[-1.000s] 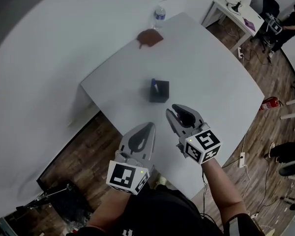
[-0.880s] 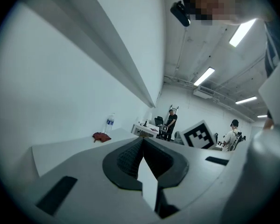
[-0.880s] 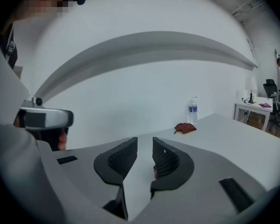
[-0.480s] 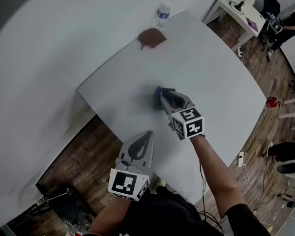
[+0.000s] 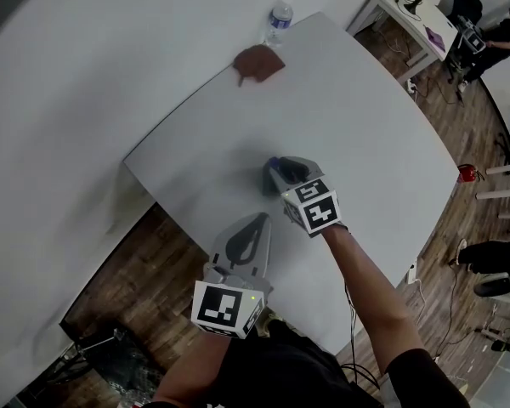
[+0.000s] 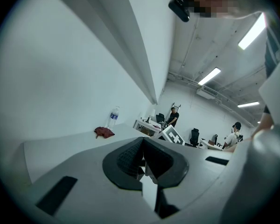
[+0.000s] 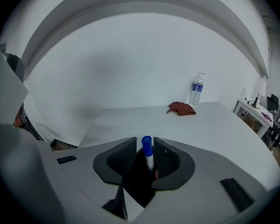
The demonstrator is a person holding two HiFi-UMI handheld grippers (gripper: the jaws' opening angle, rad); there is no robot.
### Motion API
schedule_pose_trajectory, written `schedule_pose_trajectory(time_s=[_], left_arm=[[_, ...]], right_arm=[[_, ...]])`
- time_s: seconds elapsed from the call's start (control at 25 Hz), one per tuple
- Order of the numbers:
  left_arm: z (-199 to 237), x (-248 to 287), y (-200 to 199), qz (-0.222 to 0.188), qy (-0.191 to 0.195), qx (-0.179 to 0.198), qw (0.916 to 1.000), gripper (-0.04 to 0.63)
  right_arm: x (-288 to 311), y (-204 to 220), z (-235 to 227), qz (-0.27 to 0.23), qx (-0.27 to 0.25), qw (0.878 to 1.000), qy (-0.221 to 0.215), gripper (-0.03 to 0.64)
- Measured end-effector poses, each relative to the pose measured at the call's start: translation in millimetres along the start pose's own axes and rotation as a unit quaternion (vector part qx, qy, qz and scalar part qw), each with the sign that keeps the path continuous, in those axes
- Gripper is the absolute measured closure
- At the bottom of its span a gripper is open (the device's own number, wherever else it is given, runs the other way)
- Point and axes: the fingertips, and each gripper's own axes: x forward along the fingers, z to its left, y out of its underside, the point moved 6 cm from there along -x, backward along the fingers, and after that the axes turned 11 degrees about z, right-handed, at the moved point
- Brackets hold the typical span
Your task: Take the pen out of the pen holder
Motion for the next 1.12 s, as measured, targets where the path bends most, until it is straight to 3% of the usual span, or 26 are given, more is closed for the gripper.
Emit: schedule_pose_trajectory(time_s=[0.44, 1.12], left_arm=[[10.6, 1.8, 3.2, 0.006, -0.005, -0.004, 1.0, 0.589], [-48.3, -14.2, -12.6, -0.011, 0.025, 0.068, 0.9973, 0.589]], right_arm=[[15.6, 3.1, -4.0, 0.038, -0.011, 0.999, 0.023, 0.543], [-101.8, -11.4, 12.8, -0.08, 0.024, 0.996, 0.022, 0.545]])
